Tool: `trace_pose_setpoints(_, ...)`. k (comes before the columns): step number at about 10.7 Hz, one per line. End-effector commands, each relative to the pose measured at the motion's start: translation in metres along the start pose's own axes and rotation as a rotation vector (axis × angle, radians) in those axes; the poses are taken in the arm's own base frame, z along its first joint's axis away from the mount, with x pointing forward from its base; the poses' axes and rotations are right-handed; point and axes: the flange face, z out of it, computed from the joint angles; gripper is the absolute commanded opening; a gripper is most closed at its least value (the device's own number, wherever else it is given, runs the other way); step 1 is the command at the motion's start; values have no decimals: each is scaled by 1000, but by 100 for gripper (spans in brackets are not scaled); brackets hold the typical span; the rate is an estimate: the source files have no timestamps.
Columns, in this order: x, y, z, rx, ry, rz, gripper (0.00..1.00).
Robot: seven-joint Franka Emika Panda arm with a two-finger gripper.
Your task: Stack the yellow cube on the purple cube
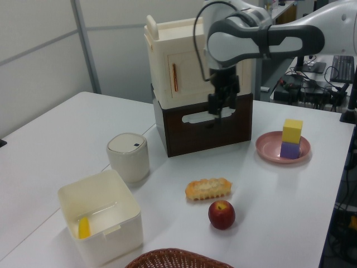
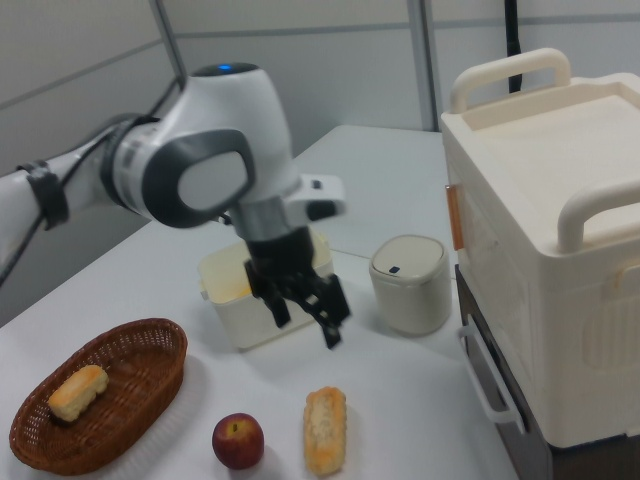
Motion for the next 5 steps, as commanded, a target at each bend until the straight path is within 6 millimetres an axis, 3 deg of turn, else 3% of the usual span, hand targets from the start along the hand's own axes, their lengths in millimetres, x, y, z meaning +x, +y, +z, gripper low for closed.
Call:
trace_pose_setpoints(1, -1, -74, -23, -1, 39, 88, 100)
trace_pose_setpoints(4, -12, -113, -42, -11, 64, 72, 100)
trace_pose_setpoints(5, -16, -114, -46, -13, 66, 64, 100)
